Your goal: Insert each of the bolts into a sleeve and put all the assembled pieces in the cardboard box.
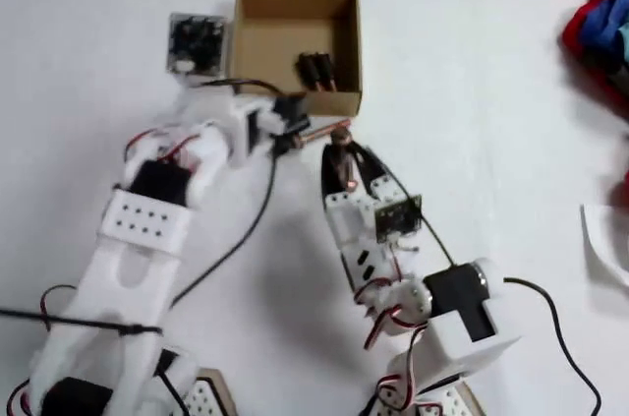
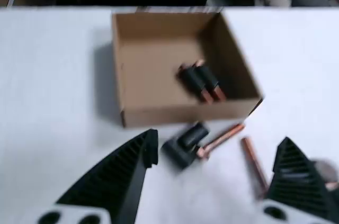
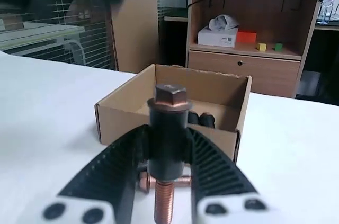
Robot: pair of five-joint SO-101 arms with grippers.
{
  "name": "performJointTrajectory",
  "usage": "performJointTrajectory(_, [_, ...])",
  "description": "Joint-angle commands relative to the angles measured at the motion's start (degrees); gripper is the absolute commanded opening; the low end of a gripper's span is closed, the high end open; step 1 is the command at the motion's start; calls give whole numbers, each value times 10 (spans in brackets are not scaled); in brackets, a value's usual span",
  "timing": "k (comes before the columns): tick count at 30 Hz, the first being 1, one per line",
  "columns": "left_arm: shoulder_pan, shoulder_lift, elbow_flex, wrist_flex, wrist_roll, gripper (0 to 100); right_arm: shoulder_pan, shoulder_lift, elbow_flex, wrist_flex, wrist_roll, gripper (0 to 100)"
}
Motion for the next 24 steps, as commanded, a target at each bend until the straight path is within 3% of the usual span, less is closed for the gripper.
performJointTrajectory(1, [-54, -8, 35, 65, 4, 350, 8, -7, -54, 22, 7, 19])
performJointTrajectory(5, [-93, -4, 95, 60, 4, 350, 19, -7, -142, 104, 111, 19])
performJointTrajectory(9, [-136, -4, 161, -40, 5, 350, 18, -9, -227, 214, 167, 19])
performJointTrajectory(16, [-207, -4, 268, -198, 2, 351, 17, -62, -365, 455, 169, 19])
performJointTrajectory(24, [-212, -4, 271, -219, 2, 351, 15, -75, -638, 858, 155, 19])
